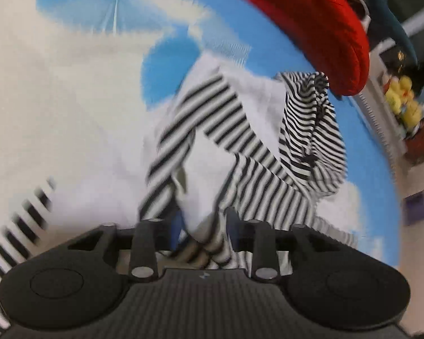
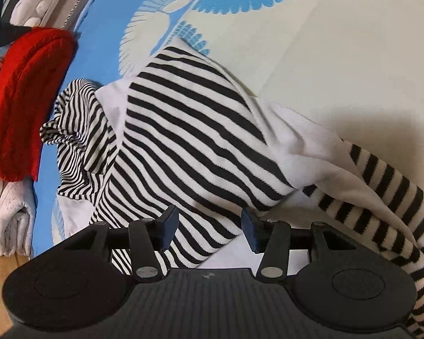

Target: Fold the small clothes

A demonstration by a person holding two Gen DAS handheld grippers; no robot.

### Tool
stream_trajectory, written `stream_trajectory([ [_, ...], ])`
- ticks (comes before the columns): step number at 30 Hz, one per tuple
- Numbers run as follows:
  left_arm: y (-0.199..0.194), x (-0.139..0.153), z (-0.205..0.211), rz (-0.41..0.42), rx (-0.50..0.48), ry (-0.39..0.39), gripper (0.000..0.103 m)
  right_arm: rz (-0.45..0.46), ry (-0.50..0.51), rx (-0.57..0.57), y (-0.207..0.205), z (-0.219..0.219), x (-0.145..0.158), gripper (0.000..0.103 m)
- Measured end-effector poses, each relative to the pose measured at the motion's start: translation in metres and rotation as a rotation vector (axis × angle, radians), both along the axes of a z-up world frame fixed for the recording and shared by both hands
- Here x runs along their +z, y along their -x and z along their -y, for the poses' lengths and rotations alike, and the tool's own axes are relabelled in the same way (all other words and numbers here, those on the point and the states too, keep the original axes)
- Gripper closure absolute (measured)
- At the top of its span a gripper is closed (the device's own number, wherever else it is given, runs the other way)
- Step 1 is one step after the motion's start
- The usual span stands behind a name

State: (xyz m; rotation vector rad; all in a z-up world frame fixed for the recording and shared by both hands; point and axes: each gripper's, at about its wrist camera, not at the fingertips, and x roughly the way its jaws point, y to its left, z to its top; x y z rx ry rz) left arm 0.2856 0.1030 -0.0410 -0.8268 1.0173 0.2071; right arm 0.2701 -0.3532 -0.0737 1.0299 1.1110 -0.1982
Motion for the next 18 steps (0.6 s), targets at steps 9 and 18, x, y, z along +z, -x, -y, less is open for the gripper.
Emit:
stream_trajectory([
  [9, -0.004, 0.006, -0.014, 0.022, 0.035, -0.030, 0.098, 0.045, 0.052, 0.040, -0.007, -0.010, 0.011, 0.052],
  [18, 0.007, 0.015, -0.013, -0.072, 0.044, -0.189, 0.095, -0.040, 0.101, -0.052, -0.002, 0.004, -0.005, 0.058],
])
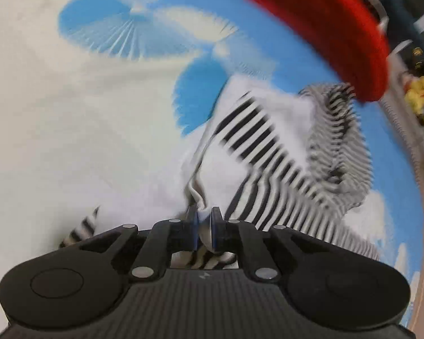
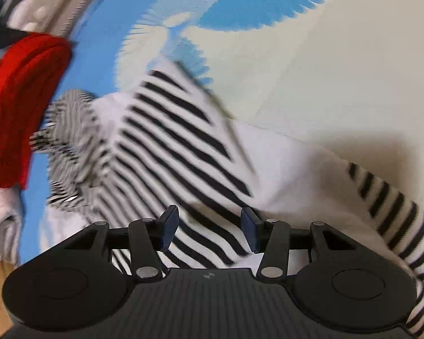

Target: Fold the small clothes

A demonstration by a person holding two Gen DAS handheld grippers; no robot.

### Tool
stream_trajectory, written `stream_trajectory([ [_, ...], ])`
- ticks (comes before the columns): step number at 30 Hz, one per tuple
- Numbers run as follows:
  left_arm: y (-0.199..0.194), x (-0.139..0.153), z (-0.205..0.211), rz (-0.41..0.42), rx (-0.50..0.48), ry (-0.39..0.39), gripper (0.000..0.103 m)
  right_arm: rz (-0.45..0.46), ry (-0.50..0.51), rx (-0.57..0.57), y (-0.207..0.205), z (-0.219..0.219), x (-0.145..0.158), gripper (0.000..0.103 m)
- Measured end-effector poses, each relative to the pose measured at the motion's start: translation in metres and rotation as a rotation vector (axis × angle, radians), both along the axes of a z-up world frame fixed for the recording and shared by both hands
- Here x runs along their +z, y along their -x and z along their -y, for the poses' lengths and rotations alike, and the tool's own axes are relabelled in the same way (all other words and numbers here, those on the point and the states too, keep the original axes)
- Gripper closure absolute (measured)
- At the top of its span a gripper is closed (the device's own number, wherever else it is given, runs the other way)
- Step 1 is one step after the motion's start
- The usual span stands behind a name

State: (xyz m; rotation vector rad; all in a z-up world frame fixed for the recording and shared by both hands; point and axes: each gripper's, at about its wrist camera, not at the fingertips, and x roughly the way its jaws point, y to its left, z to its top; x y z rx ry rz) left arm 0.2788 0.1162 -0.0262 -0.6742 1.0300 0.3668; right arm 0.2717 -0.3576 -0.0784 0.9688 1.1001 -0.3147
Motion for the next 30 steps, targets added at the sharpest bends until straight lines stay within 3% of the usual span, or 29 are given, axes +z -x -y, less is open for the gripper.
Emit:
stream_trajectory([
  [2, 0.004, 0.010, 0.003, 0.026, 0.014, -0.089, 0.095, -0.015, -0.020, -0.037, 0.004, 0.007, -0.004, 0.071],
  [4, 0.004, 0.024, 0.010, 0.097, -0.008, -0.157, 0.095, -0.012, -0.003, -0.053, 0.006, 0.010, -0.001, 0.073],
  [7, 0.000, 0.032, 0.017, 0.155, -0.058, -0.183, 0.095, 0.005, 0.078, -0.065, 0.008, 0.011, 0.008, 0.073],
  [9, -0.005, 0.024, 0.016, 0.125, -0.078, -0.155, 0.093, 0.010, 0.123, -0.069, 0.008, 0.011, 0.013, 0.070],
  [12, -0.016, -0.018, 0.008, -0.054, -0.102, 0.016, 0.085, 0.035, 0.138, -0.068, 0.008, 0.014, 0.019, 0.069],
  [13, -0.015, -0.031, 0.004, -0.092, -0.088, 0.080, 0.086, 0.046, 0.139, -0.064, 0.008, 0.014, 0.021, 0.069],
  [14, -0.012, -0.032, 0.001, -0.075, -0.061, 0.097, 0.086, 0.058, 0.144, -0.056, 0.008, 0.013, 0.024, 0.066],
  [18, -0.016, -0.009, 0.012, -0.018, -0.118, -0.007, 0.082, 0.032, 0.103, -0.069, 0.015, 0.008, 0.023, 0.061],
  [23, -0.018, 0.000, 0.021, 0.017, -0.141, -0.032, 0.082, -0.067, 0.020, -0.076, 0.031, -0.005, 0.004, 0.061],
  [28, -0.017, 0.008, 0.031, 0.053, -0.178, -0.073, 0.082, -0.061, 0.015, -0.124, 0.028, 0.000, 0.000, 0.061],
  [30, -0.016, 0.011, 0.035, 0.063, -0.193, -0.085, 0.082, -0.033, 0.027, -0.149, 0.029, 0.004, 0.003, 0.081],
])
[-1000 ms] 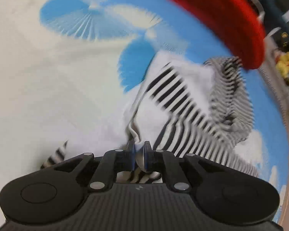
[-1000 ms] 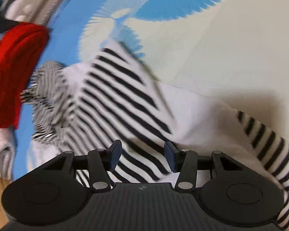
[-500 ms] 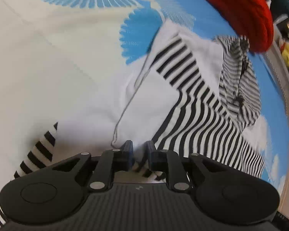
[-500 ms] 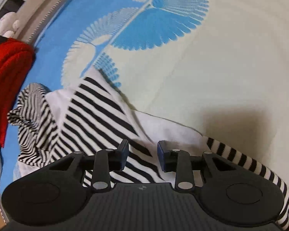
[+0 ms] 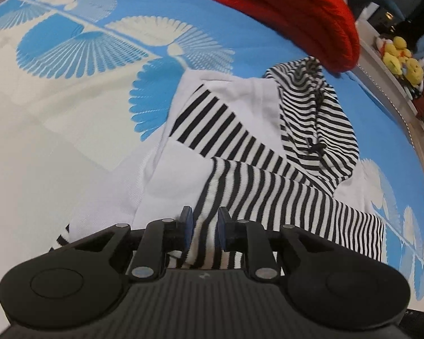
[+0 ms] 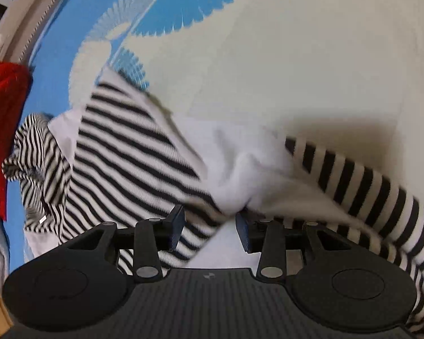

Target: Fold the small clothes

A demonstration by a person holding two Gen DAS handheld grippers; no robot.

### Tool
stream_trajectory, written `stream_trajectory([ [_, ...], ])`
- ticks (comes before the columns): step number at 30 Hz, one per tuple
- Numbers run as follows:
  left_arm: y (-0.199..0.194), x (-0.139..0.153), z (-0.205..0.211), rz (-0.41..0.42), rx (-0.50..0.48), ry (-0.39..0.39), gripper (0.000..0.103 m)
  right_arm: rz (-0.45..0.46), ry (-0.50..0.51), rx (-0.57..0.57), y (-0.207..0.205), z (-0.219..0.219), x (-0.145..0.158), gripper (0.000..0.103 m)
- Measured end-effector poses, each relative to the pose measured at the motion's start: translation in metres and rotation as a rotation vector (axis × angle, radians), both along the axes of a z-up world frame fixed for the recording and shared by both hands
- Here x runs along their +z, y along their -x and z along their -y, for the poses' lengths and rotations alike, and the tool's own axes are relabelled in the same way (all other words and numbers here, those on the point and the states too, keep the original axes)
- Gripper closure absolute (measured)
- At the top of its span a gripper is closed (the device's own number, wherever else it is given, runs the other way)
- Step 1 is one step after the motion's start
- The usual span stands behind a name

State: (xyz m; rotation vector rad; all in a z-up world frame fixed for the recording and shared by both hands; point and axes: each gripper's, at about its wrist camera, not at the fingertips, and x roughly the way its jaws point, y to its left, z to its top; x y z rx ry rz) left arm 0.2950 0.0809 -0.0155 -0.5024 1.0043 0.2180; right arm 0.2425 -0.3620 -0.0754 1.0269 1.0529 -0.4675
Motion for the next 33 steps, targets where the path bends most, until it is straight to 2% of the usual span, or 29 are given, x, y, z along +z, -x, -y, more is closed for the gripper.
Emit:
stream_trajectory([
  [1, 0.000, 0.001, 0.002, 0.003, -0.007, -0.004, 0.082, 0.009, -0.001, -0.015, 0.002, 0.003, 0.001, 0.094],
  [5, -0.001, -0.001, 0.006, 0.001, -0.027, 0.001, 0.082, 0.045, 0.036, -0.081, 0.009, 0.016, 0.008, 0.095],
  [9, -0.005, -0.012, 0.004, -0.053, -0.041, 0.025, 0.082, 0.015, 0.035, -0.090, 0.006, 0.017, 0.002, 0.093],
  [11, -0.006, -0.022, 0.001, -0.106, -0.033, 0.026, 0.082, -0.024, 0.020, -0.065, 0.007, 0.010, 0.000, 0.089],
  [12, -0.006, -0.027, -0.001, -0.129, -0.025, 0.037, 0.082, -0.022, 0.048, -0.047, 0.009, 0.003, 0.005, 0.089],
  [13, -0.006, -0.030, -0.004, -0.142, -0.015, 0.051, 0.082, -0.006, 0.077, -0.020, 0.010, -0.003, 0.011, 0.086],
  [14, -0.006, -0.031, -0.005, -0.143, -0.010, 0.053, 0.082, 0.023, 0.107, 0.021, 0.009, -0.011, 0.020, 0.079],
  [17, -0.004, -0.024, -0.002, -0.115, -0.028, 0.008, 0.082, 0.136, 0.156, 0.110, 0.000, -0.024, 0.040, 0.066],
  [20, -0.005, -0.022, 0.002, -0.103, -0.048, -0.019, 0.082, 0.180, 0.166, 0.218, -0.019, -0.023, 0.038, 0.052],
  [24, -0.007, -0.033, 0.001, -0.144, -0.060, -0.011, 0.082, 0.044, 0.083, 0.287, -0.048, -0.005, -0.003, 0.053],
  [26, -0.007, -0.029, 0.001, -0.139, -0.066, -0.025, 0.081, 0.065, 0.060, 0.288, -0.050, 0.001, 0.000, 0.054],
  [28, -0.006, -0.022, 0.001, -0.111, -0.067, -0.024, 0.074, 0.130, 0.141, 0.382, -0.056, -0.007, 0.018, 0.053],
  [33, -0.007, -0.007, 0.007, -0.043, -0.081, -0.083, 0.069, 0.250, 0.409, 0.593, -0.063, -0.030, 0.055, 0.051],
])
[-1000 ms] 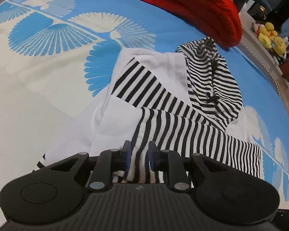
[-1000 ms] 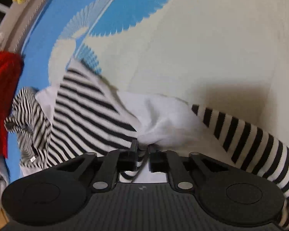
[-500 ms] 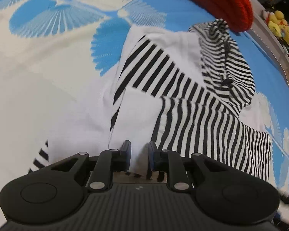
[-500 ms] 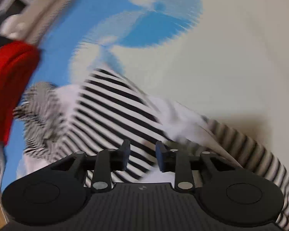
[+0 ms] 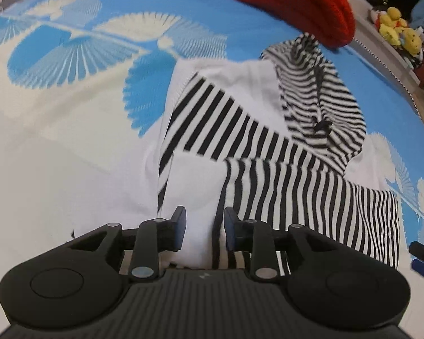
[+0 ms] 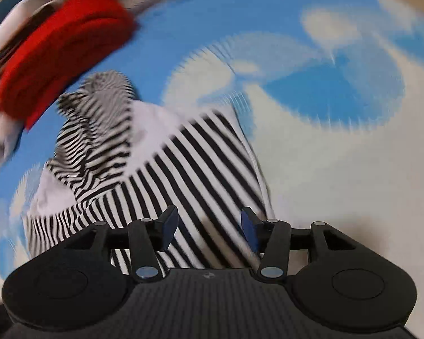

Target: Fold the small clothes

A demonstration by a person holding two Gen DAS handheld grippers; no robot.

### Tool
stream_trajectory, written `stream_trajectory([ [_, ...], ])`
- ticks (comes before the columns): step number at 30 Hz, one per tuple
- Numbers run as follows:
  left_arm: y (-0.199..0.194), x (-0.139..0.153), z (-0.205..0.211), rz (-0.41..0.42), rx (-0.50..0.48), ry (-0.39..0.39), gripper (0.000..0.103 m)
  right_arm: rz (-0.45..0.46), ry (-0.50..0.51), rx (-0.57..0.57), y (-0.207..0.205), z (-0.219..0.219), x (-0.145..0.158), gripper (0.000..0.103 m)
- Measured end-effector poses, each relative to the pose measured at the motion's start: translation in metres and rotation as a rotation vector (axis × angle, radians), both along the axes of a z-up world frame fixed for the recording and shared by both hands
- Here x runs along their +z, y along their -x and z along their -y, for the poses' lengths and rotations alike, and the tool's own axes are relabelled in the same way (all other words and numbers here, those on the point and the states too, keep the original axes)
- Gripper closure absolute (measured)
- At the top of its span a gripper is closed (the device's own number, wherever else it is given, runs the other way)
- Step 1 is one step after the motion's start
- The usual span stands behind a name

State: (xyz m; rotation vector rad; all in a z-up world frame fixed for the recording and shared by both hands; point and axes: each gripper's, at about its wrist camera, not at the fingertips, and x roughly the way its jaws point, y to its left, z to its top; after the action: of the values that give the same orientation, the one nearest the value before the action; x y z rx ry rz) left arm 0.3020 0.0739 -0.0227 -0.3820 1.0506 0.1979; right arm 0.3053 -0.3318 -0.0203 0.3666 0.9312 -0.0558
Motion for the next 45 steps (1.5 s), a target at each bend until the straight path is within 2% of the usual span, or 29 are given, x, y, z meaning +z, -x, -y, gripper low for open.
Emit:
stream_trajectory([
  [2, -0.001, 0.004, 0.003, 0.019, -0.005, -0.020, 0.066, 0.029, 0.088, 0.058, 0.000, -0.008, 0.008, 0.051],
  [5, -0.001, 0.011, 0.011, 0.063, -0.027, -0.054, 0.058, 0.053, 0.126, 0.087, 0.001, -0.012, 0.013, 0.051],
  [10, 0.005, 0.030, 0.034, 0.198, -0.096, -0.162, 0.029, 0.075, 0.162, 0.099, 0.012, -0.008, 0.025, 0.051],
  [13, 0.009, 0.037, 0.050, 0.275, -0.153, -0.204, 0.020, 0.091, 0.192, 0.102, 0.019, -0.006, 0.031, 0.049],
  [20, 0.011, 0.035, 0.073, 0.322, -0.217, -0.203, 0.020, 0.120, 0.245, 0.094, 0.031, 0.009, 0.043, 0.047],
  [27, 0.009, 0.030, 0.083, 0.325, -0.207, -0.203, 0.021, 0.129, 0.245, 0.103, 0.044, 0.027, 0.047, 0.046],
  [29, 0.011, 0.029, 0.085, 0.337, -0.201, -0.226, 0.022, 0.119, 0.232, 0.089, 0.046, 0.036, 0.045, 0.046],
  [30, 0.011, 0.029, 0.085, 0.347, -0.194, -0.243, 0.028, 0.115, 0.224, 0.083, 0.046, 0.039, 0.044, 0.047],
  [31, 0.013, 0.030, 0.086, 0.363, -0.180, -0.277, 0.039, 0.110, 0.218, 0.079, 0.047, 0.042, 0.044, 0.046],
  [32, 0.015, 0.031, 0.086, 0.383, -0.161, -0.325, 0.045, 0.107, 0.215, 0.080, 0.048, 0.044, 0.043, 0.046],
  [34, 0.015, 0.032, 0.085, 0.414, -0.136, -0.405, 0.074, 0.099, 0.205, 0.091, 0.048, 0.048, 0.043, 0.046],
  [36, 0.012, 0.034, 0.077, 0.417, -0.106, -0.441, 0.084, 0.095, 0.198, 0.099, 0.049, 0.050, 0.042, 0.046],
  [40, 0.007, 0.042, 0.061, 0.406, -0.061, -0.454, 0.085, 0.085, 0.196, 0.112, 0.050, 0.054, 0.042, 0.046],
  [45, -0.019, 0.051, 0.053, 0.362, -0.109, -0.426, 0.085, 0.069, 0.190, 0.115, 0.047, 0.057, 0.039, 0.046],
])
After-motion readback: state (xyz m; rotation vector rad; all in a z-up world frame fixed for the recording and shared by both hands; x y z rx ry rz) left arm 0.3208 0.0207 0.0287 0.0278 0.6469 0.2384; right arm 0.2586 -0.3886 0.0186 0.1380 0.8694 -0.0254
